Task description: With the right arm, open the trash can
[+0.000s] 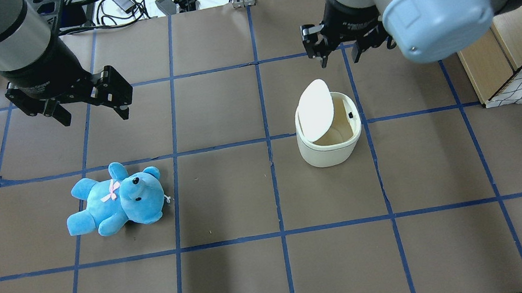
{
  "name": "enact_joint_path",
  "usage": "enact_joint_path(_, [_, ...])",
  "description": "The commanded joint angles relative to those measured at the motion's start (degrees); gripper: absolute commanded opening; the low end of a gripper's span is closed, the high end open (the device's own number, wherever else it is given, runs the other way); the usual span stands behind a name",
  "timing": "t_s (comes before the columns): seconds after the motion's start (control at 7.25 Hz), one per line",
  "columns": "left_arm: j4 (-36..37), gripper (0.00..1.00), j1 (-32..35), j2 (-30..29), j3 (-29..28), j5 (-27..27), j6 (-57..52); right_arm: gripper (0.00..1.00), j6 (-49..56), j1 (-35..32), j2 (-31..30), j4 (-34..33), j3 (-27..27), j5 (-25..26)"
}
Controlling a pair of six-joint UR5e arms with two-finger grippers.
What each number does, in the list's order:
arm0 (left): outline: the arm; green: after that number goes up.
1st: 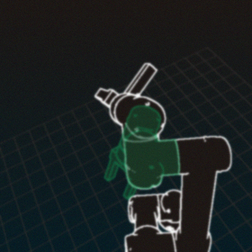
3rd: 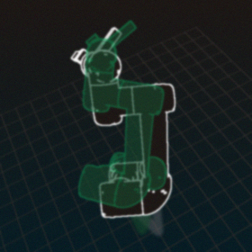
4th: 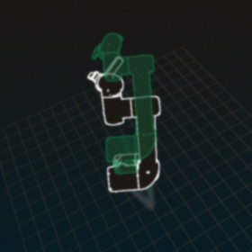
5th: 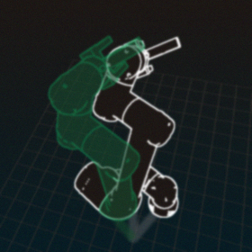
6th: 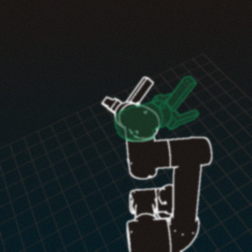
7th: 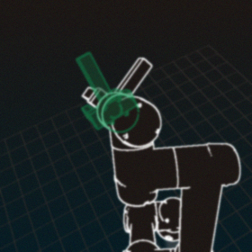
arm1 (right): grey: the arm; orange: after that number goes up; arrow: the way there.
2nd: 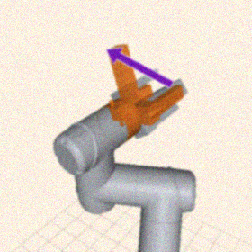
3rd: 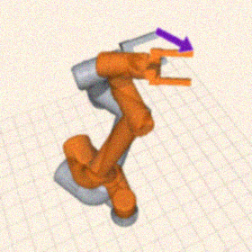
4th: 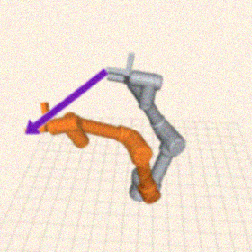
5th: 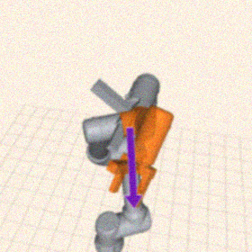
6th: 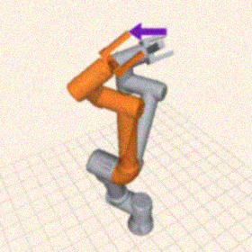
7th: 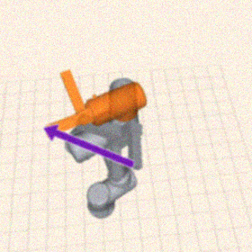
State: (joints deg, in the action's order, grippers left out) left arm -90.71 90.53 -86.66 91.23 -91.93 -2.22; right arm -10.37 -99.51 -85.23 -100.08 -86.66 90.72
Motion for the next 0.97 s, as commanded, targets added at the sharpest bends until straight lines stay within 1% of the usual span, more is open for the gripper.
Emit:
enact_joint_path(0.0, [0.0,1.0,0.0,0.0,0.0,0.0,-0.1,1.0,0.2,-0.2,-0.5,8.4,8.1,0.2])
enact_joint_path(0.83, [0.0,1.0,0.0,0.0,0.0,0.0,0.0,1.0,0.3,-0.2,-0.4,9.4,7.7,-0.2])
